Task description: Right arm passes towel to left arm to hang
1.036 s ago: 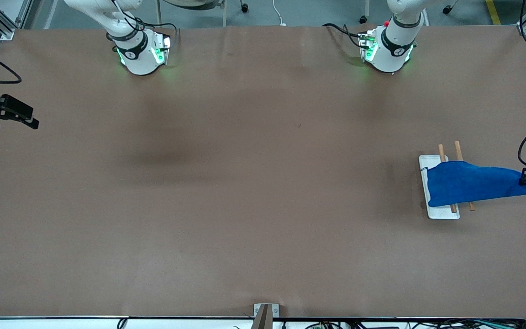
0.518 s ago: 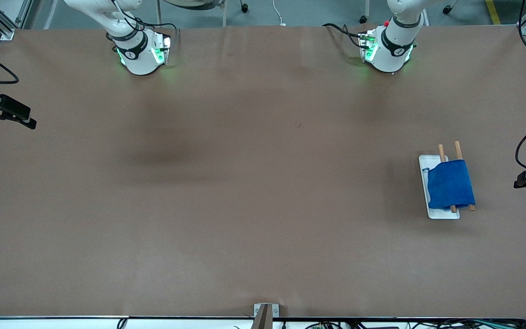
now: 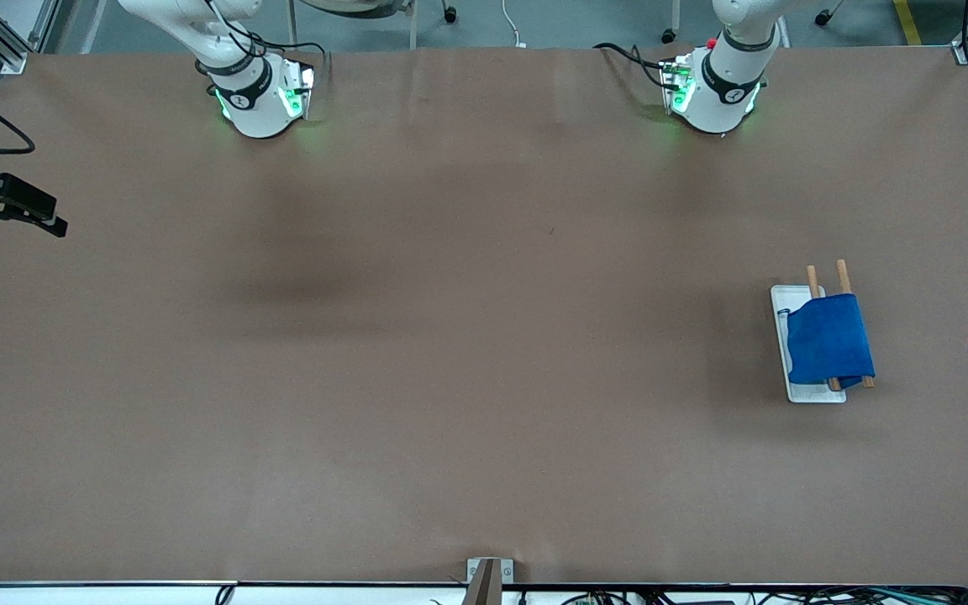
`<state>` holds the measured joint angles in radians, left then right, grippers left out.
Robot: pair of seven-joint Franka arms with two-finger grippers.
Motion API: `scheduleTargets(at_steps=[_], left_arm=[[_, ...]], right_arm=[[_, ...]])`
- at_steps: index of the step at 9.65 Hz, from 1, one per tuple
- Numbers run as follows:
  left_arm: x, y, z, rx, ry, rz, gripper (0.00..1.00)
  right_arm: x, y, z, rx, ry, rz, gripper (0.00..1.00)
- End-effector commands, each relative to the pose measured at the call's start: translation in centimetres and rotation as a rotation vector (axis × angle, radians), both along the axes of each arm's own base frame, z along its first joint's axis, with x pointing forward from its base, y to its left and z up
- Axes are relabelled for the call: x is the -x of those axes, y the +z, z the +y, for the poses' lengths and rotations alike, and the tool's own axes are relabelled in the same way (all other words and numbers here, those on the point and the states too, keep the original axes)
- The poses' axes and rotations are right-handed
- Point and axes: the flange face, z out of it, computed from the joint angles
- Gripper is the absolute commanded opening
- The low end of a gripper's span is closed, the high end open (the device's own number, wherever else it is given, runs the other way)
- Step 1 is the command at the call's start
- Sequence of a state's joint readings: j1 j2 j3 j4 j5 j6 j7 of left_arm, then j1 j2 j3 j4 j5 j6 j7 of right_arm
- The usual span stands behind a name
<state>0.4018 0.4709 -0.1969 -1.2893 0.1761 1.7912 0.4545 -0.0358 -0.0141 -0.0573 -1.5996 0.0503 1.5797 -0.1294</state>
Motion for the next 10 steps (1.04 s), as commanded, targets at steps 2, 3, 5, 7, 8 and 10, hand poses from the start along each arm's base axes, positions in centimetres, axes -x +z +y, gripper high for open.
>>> scheduleTargets(at_steps=[2,3,5,7,8,10], left_arm=[[1.9,5.8,-6.7,0.021,0.124,-0.021,1.00],[2.4,7.4,-9.5,0.031,0.141,-0.023,1.00],[4.2,10.6,-14.2,0.036,0.191,-0.018,1.00],[5.9,12.7,-17.2,0.062,0.236,0.004,1.00],[6.5,13.5,-17.7,0.093,0.268,0.008,1.00],[7.4,13.7,-18.8,0.097,0.272,0.047,1.00]], right_arm=[[-0.1,0.3,-0.1,0.018,-0.013,0.007,1.00],[-0.1,0.3,-0.1,0.018,-0.013,0.007,1.00],[-0.1,0.3,-0.1,0.018,-0.013,0.007,1.00],[-0.1,0.3,-0.1,0.018,-0.013,0.007,1.00],[-0.1,0.3,-0.1,0.018,-0.010,0.006,1.00],[-0.6,0.0,-0.3,0.021,-0.011,0.001,1.00]])
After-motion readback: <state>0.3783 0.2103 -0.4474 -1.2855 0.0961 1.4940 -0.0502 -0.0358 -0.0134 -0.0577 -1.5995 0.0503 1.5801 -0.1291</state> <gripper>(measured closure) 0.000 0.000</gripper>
